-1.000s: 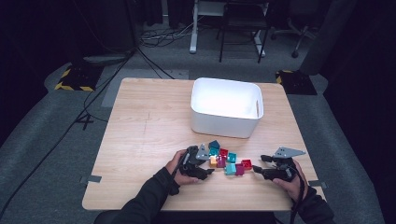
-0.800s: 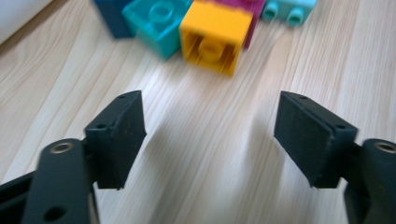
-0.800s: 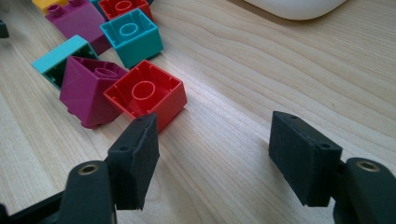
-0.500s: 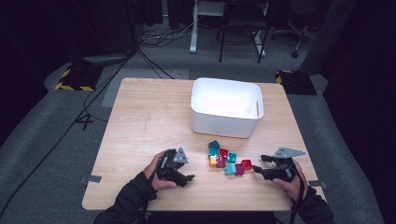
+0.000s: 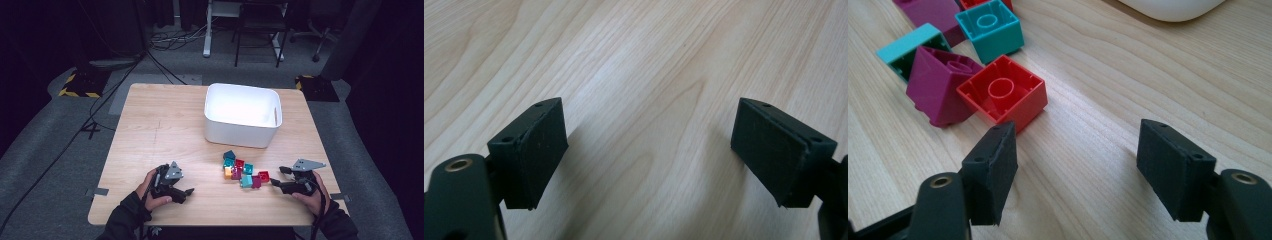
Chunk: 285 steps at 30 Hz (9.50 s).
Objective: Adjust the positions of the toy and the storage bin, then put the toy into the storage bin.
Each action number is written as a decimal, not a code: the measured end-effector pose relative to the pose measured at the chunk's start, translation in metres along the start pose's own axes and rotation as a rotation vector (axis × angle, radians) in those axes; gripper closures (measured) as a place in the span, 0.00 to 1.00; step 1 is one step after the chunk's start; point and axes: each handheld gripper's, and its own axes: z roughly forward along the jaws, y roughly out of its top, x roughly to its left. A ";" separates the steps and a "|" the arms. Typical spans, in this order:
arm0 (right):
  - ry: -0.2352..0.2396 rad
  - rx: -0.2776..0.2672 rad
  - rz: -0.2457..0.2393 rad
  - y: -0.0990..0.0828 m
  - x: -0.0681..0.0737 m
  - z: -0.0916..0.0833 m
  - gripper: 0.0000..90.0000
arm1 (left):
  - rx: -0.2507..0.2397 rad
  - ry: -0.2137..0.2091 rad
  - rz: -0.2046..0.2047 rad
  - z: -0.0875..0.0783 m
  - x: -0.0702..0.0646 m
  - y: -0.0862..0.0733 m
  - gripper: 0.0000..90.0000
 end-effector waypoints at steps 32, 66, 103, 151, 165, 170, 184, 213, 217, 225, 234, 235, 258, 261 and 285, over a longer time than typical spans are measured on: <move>0.138 0.022 -0.196 0.012 0.007 0.015 0.26 | 0.021 0.153 -0.155 -0.016 0.012 -0.018 0.03; 0.071 -0.006 -0.123 0.009 -0.009 0.009 0.54 | 0.029 0.129 -0.148 -0.013 0.014 -0.016 0.01; 0.007 -0.015 -0.064 0.007 -0.016 0.007 0.66 | 0.029 0.129 -0.120 -0.012 0.017 -0.014 0.01; -0.052 -0.177 -0.074 0.052 -0.017 -0.051 0.66 | 0.029 0.127 -0.124 -0.011 0.018 -0.013 0.00; -0.064 -0.265 -0.073 0.095 -0.022 -0.073 0.66 | 0.029 0.127 -0.123 -0.011 0.018 -0.013 0.00; -0.077 -0.291 -0.082 0.105 -0.024 -0.080 0.66 | 0.028 0.126 -0.124 -0.011 0.018 -0.013 0.00; -0.090 -0.312 -0.128 0.146 -0.028 -0.082 0.66 | 0.031 0.116 -0.140 -0.011 0.017 -0.013 0.00; -0.074 -0.280 -0.107 0.214 -0.031 -0.028 0.66 | 0.033 0.113 -0.141 -0.011 0.017 -0.013 0.00; -0.083 -0.264 -0.091 0.216 -0.035 -0.021 0.66 | 0.033 0.114 -0.143 -0.011 0.017 -0.013 0.00; -0.084 -0.250 -0.079 0.221 -0.040 -0.010 0.66 | 0.032 0.118 -0.141 -0.011 0.017 -0.013 0.00; -0.092 -0.215 -0.046 0.218 -0.042 0.005 0.66 | 0.031 0.118 -0.145 -0.011 0.017 -0.013 0.00; -0.088 -0.209 -0.049 0.217 -0.042 0.006 0.66 | 0.032 0.117 -0.143 -0.011 0.017 -0.013 0.00; -0.090 -0.235 -0.049 0.203 -0.039 -0.012 0.48 | 0.030 0.114 -0.135 -0.011 0.017 -0.013 0.00; -0.089 -0.237 -0.055 0.202 -0.035 -0.020 0.47 | 0.030 0.127 -0.122 -0.011 0.018 -0.013 0.01; -0.059 -0.279 -0.188 0.144 0.005 -0.066 0.34 | 0.030 0.129 -0.123 -0.011 0.018 -0.013 0.01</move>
